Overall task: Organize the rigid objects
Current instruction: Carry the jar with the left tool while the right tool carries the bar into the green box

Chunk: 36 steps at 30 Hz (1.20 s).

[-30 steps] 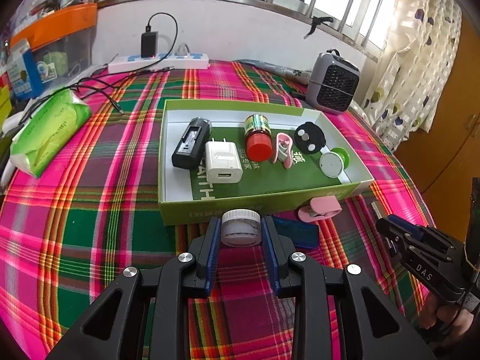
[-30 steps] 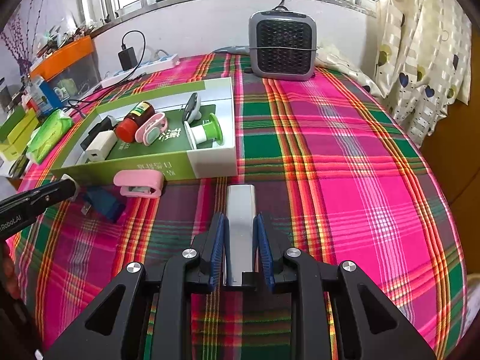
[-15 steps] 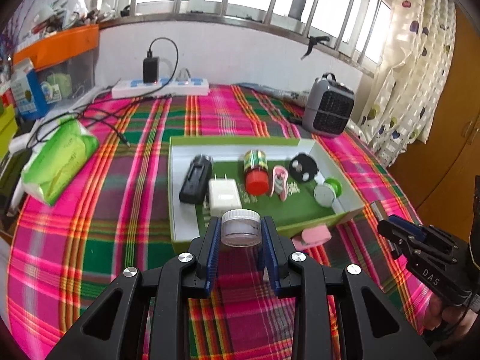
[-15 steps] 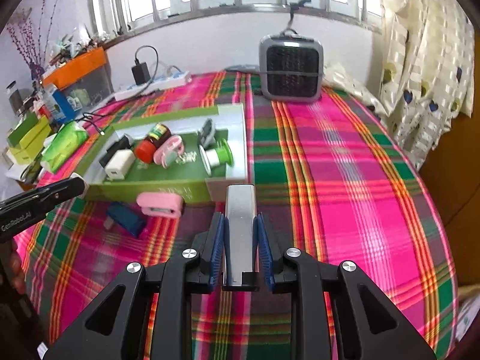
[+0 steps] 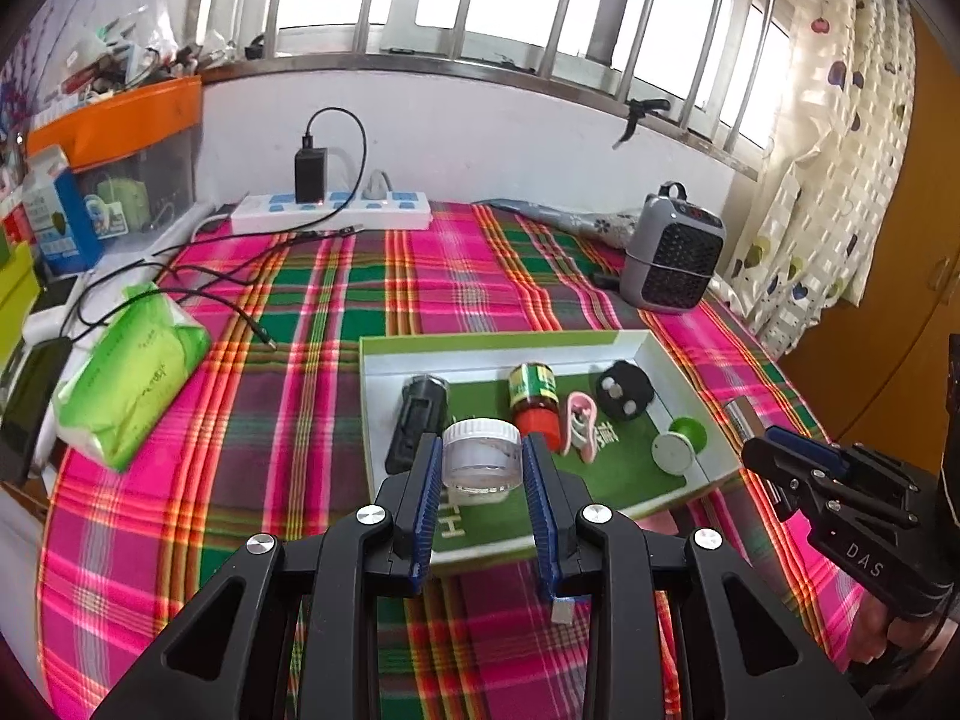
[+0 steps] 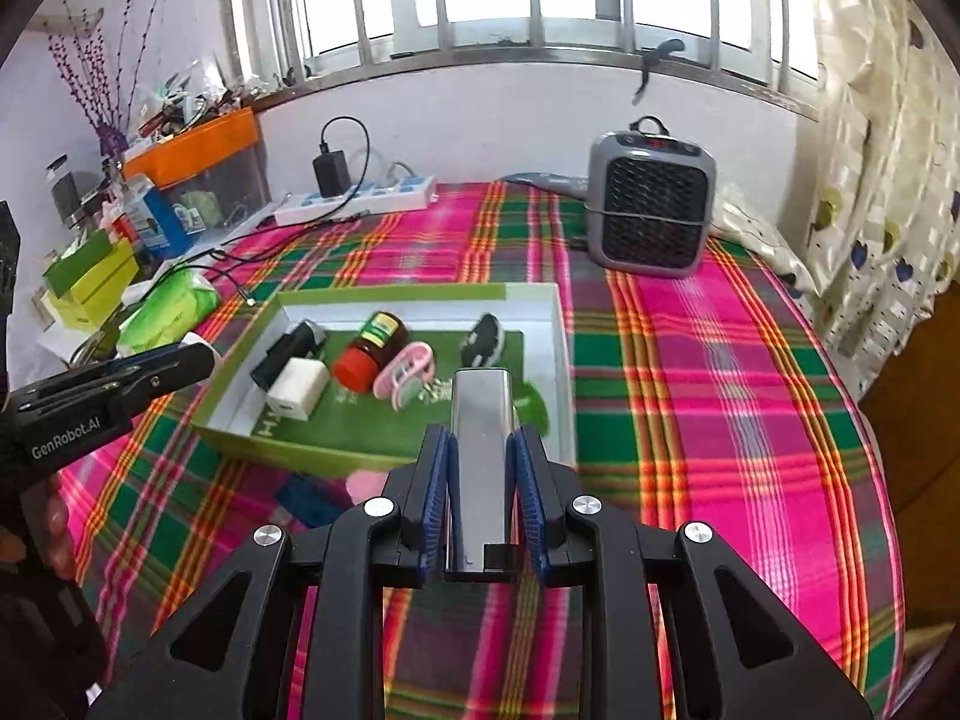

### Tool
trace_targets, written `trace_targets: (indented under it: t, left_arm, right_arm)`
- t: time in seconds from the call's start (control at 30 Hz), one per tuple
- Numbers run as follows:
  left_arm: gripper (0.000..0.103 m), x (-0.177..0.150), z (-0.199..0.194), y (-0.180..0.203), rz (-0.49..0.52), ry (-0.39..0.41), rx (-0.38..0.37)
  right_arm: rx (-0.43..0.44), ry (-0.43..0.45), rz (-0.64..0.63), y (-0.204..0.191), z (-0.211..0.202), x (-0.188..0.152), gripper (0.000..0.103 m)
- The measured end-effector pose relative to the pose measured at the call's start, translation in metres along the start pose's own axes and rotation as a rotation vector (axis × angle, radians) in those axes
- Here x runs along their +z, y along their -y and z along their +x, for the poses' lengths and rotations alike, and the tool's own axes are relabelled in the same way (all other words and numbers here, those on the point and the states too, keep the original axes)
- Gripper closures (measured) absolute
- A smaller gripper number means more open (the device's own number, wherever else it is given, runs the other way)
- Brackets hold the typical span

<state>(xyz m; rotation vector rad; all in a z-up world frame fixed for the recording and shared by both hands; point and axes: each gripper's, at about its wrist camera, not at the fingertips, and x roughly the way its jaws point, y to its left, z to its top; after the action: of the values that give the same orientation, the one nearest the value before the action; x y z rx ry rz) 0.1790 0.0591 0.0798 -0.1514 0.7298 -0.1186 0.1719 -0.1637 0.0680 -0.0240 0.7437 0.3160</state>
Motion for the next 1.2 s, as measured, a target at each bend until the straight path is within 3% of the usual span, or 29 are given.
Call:
trace_targets:
  t: [0.5,1.2]
  left_arm:
    - [0.077,0.024,0.038,0.001,0.014,-0.028,-0.022]
    - [0.077,0.028,0.093,0.003,0.009,-0.115,-0.019]
  right_arm:
    - [0.043,-0.047,0.006,-0.007,0.036,0.026,0.079]
    - [0.054,-0.159,0.029,-0.004,0.091,0.026,0.079]
